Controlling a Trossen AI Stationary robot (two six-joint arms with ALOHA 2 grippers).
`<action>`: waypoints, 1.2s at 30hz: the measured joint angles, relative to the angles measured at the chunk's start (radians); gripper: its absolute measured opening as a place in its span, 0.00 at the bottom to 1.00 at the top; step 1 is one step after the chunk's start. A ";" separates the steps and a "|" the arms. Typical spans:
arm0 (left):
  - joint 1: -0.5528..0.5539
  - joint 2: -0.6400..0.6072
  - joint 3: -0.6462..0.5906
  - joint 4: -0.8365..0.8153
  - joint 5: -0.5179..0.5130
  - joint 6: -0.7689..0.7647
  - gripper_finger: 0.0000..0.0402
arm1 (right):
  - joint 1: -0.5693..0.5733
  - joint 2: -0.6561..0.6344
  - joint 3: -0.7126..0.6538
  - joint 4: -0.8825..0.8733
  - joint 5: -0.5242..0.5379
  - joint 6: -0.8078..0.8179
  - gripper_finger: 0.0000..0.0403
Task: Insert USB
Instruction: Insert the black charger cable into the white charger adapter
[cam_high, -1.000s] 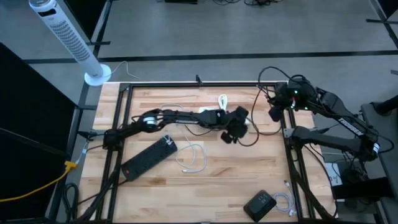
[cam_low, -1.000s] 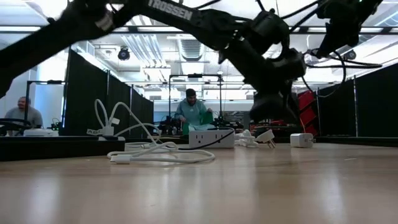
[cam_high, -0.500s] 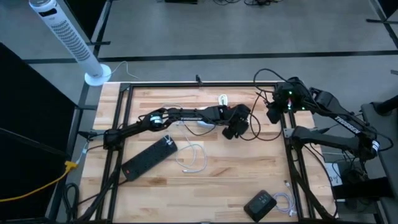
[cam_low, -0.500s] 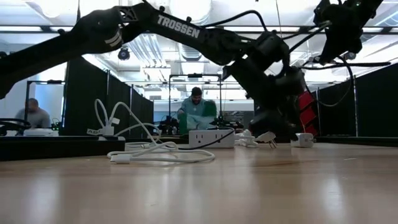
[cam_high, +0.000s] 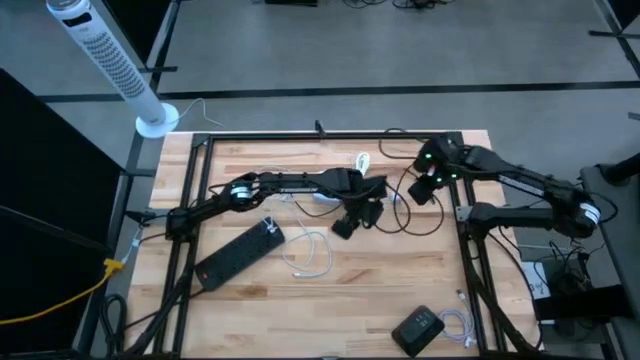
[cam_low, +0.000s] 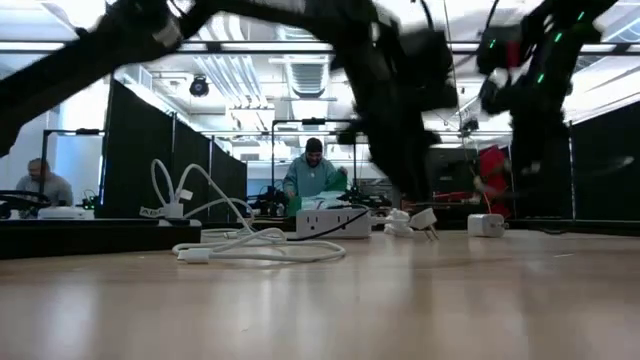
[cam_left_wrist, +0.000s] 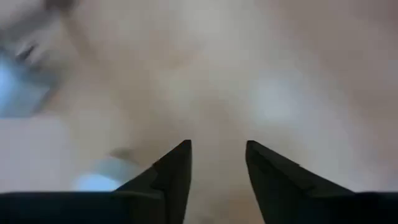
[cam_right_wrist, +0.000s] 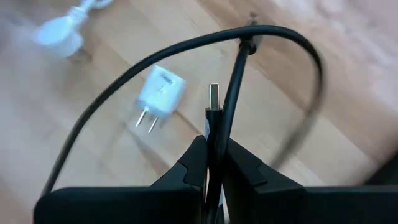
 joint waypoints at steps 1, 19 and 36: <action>-0.012 -0.022 0.000 -0.025 0.021 -0.013 0.31 | 0.000 0.035 -0.014 0.038 0.000 0.005 0.04; -0.104 -0.316 -0.566 0.159 0.001 -0.077 0.16 | 0.205 0.366 -0.022 0.249 -0.149 -0.012 0.04; -0.108 -0.439 -0.954 0.733 -0.036 -0.114 0.26 | 0.408 -0.171 -0.015 -0.140 -0.231 0.213 0.04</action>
